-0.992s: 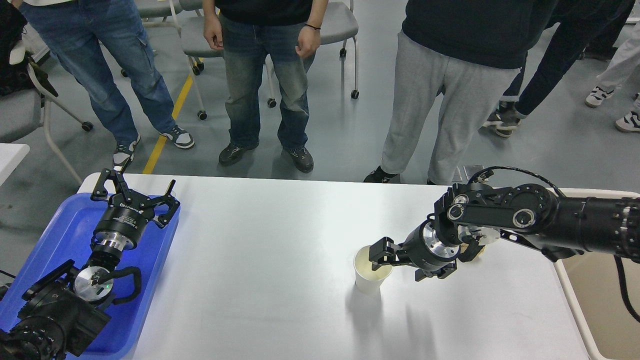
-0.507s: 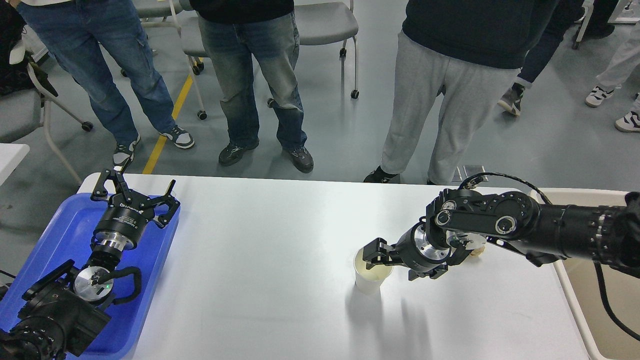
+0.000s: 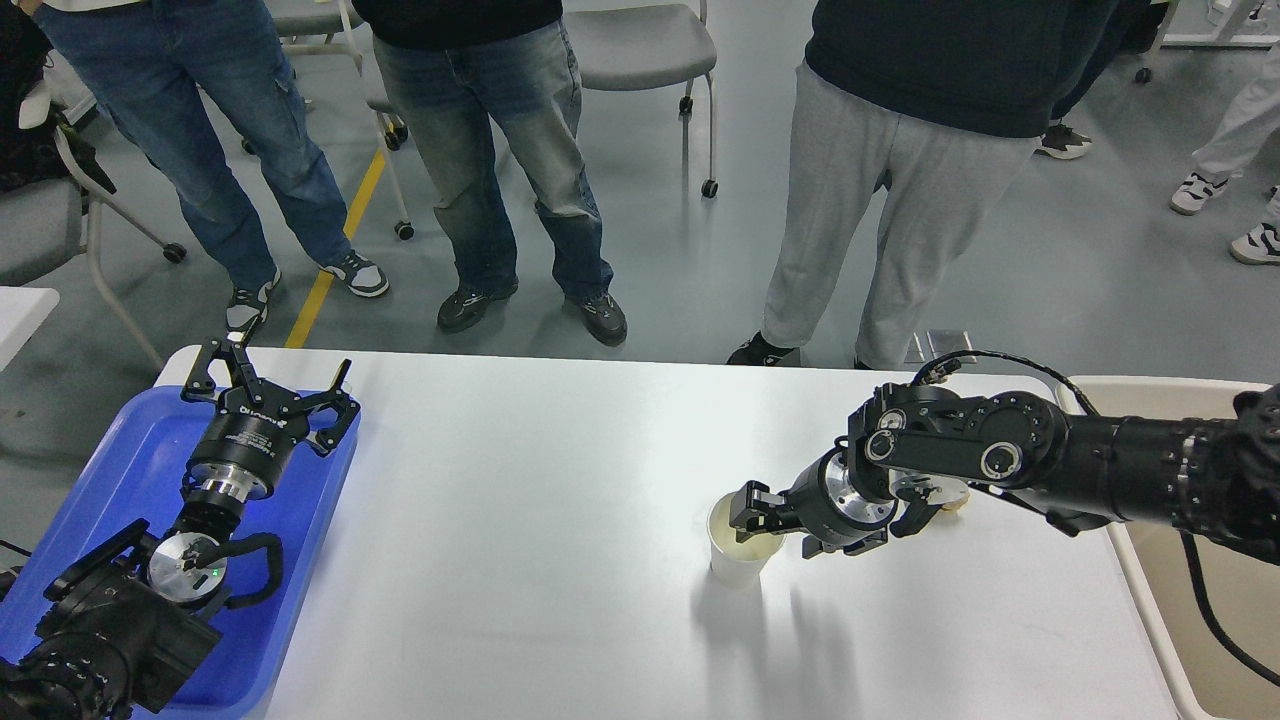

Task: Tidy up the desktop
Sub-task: 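Close the right gripper on the white paper cup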

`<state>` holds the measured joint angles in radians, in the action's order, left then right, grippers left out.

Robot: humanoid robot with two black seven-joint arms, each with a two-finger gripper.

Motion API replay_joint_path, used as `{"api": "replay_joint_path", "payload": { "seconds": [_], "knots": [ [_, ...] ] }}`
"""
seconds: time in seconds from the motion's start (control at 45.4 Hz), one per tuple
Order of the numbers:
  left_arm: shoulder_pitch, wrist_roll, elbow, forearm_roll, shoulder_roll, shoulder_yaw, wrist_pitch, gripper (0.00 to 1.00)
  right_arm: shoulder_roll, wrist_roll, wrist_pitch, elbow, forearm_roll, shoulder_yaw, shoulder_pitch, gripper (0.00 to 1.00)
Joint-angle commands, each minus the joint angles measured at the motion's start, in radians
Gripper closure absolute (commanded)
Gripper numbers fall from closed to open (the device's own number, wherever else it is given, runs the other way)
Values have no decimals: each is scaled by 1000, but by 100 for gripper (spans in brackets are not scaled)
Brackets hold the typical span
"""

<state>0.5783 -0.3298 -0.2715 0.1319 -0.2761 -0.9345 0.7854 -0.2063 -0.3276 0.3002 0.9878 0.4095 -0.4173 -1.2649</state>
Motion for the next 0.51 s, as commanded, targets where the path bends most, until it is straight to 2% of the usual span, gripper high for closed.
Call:
{"api": "replay_joint_path", "payload": {
  "seconds": [0.0,0.485],
  "knots": [
    [0,0,0,0,0,0,0,0,4,15,0,-3,44,-24,1,100],
    [0,0,0,0,0,0,0,0,-2,10,-7,2,48,-46,-31,100]
  ]
}}
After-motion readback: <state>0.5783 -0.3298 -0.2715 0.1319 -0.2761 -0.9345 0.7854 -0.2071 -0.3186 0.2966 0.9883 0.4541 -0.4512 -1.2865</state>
